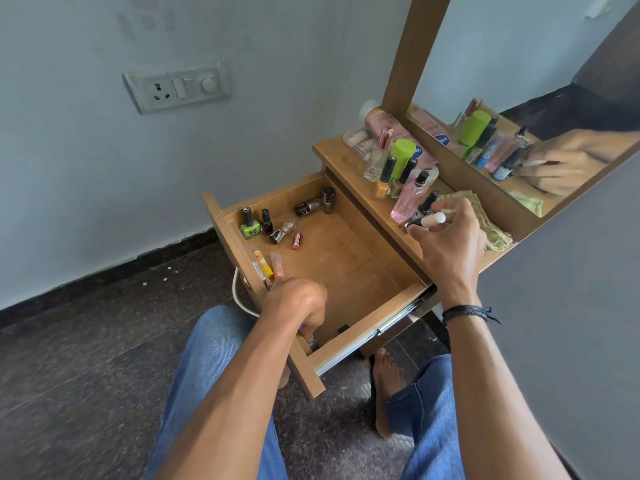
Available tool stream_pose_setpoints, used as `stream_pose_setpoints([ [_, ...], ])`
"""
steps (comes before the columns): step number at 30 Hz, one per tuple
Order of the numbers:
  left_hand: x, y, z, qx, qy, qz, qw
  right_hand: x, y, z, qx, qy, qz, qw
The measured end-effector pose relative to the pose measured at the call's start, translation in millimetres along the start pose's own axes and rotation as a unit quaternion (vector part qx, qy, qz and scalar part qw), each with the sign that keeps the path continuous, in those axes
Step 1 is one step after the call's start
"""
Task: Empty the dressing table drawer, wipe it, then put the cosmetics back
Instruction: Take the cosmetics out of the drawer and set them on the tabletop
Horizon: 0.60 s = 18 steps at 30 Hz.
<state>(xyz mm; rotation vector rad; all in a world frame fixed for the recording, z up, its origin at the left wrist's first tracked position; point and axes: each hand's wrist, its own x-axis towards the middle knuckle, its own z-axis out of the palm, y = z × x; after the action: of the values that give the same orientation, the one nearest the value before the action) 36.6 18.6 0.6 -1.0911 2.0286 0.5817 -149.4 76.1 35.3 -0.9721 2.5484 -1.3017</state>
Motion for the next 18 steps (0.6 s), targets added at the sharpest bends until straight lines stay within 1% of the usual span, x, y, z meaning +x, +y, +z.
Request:
stream_pose_setpoints([
  [5,-1,-2,-1,-0.005,0.010,0.003,1.000,-6,4,8,0.017,0.026,0.004,1.000],
  [9,2,-3,-1,-0.004,0.008,0.000,1.000,-8,7,7,0.005,0.041,-0.011,0.999],
  [11,1,-2,-1,0.000,0.006,0.001,1.000,-4,6,3,-0.007,0.032,-0.005,0.999],
  [15,0,-1,-3,0.009,-0.003,0.003,1.000,7,-1,-4,-0.051,-0.020,0.003,0.999],
  [18,-1,-2,-3,0.004,-0.005,0.003,1.000,9,-4,-4,-0.050,-0.017,0.002,0.999],
])
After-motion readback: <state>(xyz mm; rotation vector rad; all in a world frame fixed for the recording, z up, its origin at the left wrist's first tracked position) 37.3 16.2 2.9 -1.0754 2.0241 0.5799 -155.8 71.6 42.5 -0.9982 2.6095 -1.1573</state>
